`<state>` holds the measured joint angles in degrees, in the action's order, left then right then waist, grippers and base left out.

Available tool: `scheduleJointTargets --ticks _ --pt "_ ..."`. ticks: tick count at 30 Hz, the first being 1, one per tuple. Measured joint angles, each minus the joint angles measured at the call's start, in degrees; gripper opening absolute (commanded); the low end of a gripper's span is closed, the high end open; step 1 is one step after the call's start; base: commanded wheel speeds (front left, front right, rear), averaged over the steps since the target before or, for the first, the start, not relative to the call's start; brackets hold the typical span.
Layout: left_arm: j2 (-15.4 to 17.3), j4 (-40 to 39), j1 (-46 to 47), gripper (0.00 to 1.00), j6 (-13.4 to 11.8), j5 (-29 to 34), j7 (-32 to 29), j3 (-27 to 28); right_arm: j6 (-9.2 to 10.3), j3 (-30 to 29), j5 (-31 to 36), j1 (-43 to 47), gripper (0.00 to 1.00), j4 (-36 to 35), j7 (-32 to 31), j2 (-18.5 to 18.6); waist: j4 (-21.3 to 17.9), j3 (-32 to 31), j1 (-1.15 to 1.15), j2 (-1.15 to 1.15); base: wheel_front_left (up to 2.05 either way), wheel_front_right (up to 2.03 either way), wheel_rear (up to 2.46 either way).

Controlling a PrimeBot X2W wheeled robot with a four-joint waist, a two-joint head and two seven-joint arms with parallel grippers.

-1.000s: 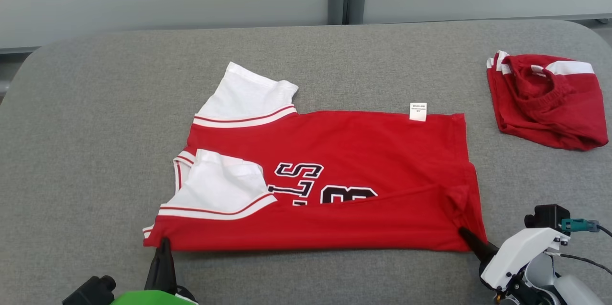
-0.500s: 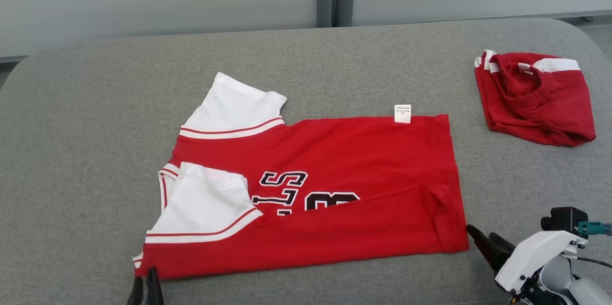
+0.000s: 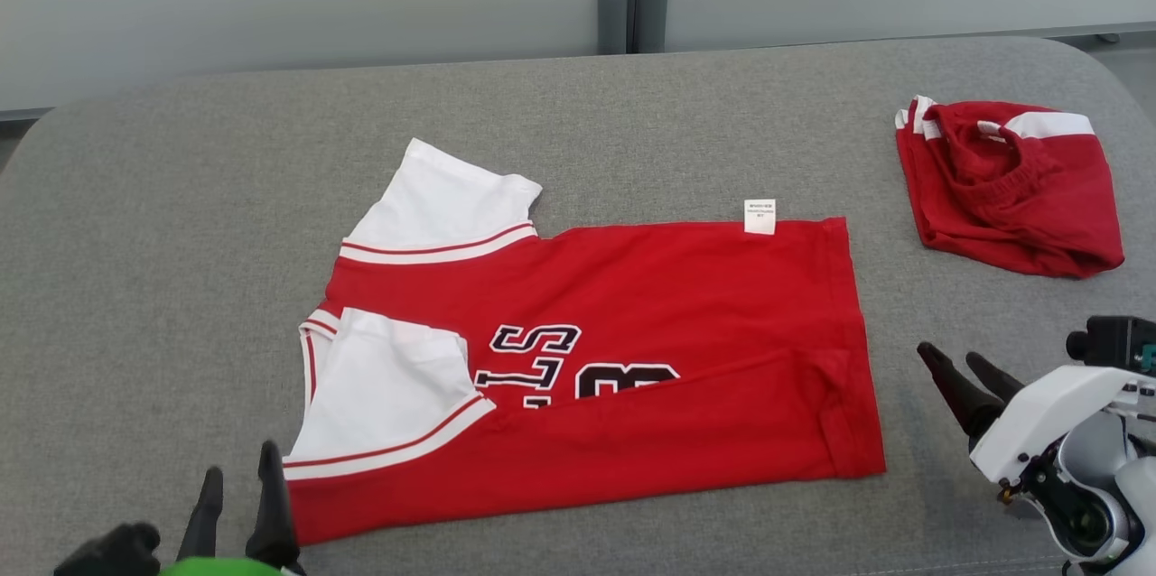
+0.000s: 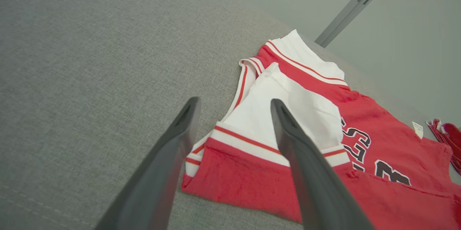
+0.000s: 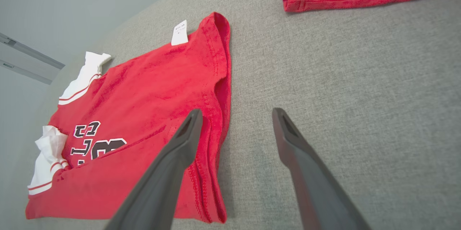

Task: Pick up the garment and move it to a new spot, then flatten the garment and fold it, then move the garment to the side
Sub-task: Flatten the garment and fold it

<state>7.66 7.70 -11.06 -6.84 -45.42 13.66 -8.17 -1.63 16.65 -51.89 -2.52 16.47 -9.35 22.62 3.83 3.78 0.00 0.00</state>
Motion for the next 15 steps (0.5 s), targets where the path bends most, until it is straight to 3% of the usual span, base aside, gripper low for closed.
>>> scheduleJointTargets --ticks 15 --pt "2.59 -0.07 21.60 1.00 -0.01 7.82 -6.50 -6.20 0.22 4.82 6.78 -13.45 1.00 -4.07 -4.60 2.18 -1.78 2.57 0.00 0.00 0.00 0.00 0.00"
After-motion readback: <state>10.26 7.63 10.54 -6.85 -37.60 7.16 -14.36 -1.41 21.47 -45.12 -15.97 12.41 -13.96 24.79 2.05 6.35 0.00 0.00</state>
